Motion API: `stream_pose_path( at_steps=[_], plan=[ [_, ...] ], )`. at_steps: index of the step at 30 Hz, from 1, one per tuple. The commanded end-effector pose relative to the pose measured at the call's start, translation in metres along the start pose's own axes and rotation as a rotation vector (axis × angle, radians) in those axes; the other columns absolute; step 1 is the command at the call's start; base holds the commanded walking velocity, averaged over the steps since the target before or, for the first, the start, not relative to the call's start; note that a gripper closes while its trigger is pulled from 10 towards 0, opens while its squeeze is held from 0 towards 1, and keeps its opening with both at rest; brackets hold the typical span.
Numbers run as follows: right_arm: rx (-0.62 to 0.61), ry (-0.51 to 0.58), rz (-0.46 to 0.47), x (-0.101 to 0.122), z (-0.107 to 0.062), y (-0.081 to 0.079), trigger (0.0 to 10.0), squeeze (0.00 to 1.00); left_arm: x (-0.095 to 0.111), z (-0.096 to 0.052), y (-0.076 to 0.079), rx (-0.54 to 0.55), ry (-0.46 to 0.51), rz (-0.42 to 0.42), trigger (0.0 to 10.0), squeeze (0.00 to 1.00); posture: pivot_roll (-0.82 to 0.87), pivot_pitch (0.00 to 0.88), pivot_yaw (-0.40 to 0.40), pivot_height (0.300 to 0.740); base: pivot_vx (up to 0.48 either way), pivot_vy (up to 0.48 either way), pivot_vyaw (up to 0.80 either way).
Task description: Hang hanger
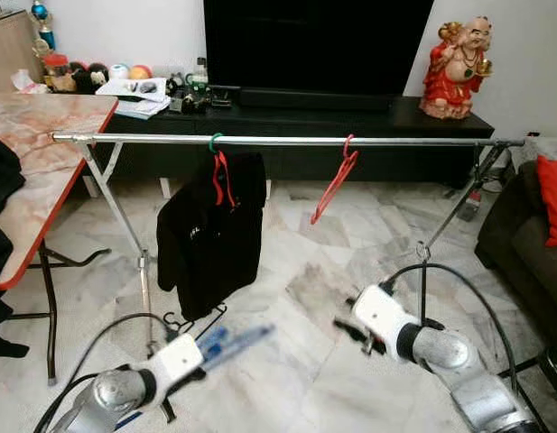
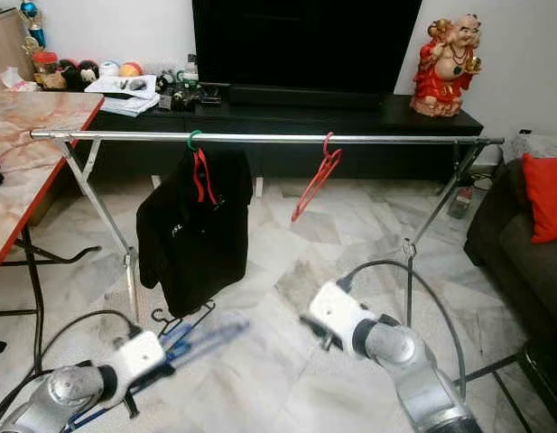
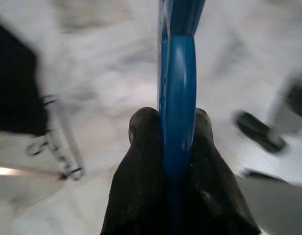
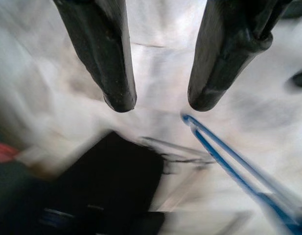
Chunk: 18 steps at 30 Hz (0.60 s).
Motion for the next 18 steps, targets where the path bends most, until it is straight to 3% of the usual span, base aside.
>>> stream_pose_path(
  at_steps=[1,5,10,12,16,17,18],
  plan=[
    [0.130,0.046,-0.051,0.006,-0.002,-0.007,10.0,0.00,0.009,-0.002,0.005,-0.098,-0.009,0.050,10.0,0.00,0.10,0.000,-0.095,0.740,0.000,0.000,0.00],
    [0.329,0.074,-0.064,0.008,-0.006,-0.020,10.0,0.00,0.025,-0.003,0.012,-0.227,-0.001,0.101,10.0,0.00,0.11,0.000,-0.107,0.740,0.000,0.000,0.00],
    [0.439,0.082,-0.082,0.008,-0.005,-0.026,10.0,0.00,0.050,0.000,0.015,-0.289,0.051,0.147,10.0,0.00,0.11,0.000,-0.117,0.740,0.000,0.000,0.00],
    [0.465,0.124,-0.067,0.013,-0.001,-0.028,10.0,1.00,0.070,0.000,0.017,-0.320,0.116,0.134,10.0,0.00,0.11,0.000,-0.130,0.740,0.000,0.000,0.00],
    [0.502,0.159,-0.092,0.017,0.005,-0.032,10.0,1.00,0.093,-0.001,0.021,-0.375,0.185,0.134,10.0,0.00,0.12,0.000,-0.138,0.740,0.000,0.000,0.00],
    [0.508,0.162,-0.096,0.018,0.006,-0.032,10.0,0.00,0.097,-0.002,0.021,-0.382,0.193,0.137,10.0,0.00,0.12,0.000,-0.144,0.740,0.000,0.000,0.00],
    [0.515,0.163,-0.101,0.019,0.008,-0.033,10.0,0.00,0.102,-0.002,0.022,-0.393,0.210,0.141,10.0,0.00,0.12,0.000,-0.147,0.740,0.000,0.000,0.00]
  ],
)
Point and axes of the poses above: a point about 5 cm out from each wrist's last joint towards the gripper, its own z axis pointing out of the wrist towards the gripper, its own x axis along the axis of the wrist's last joint, y = z × x, the point moved 1 cm from there along z, pointing out of the wrist towards the gripper, and after that the axes turned 2 degrees about z, right-handed, at the moved point
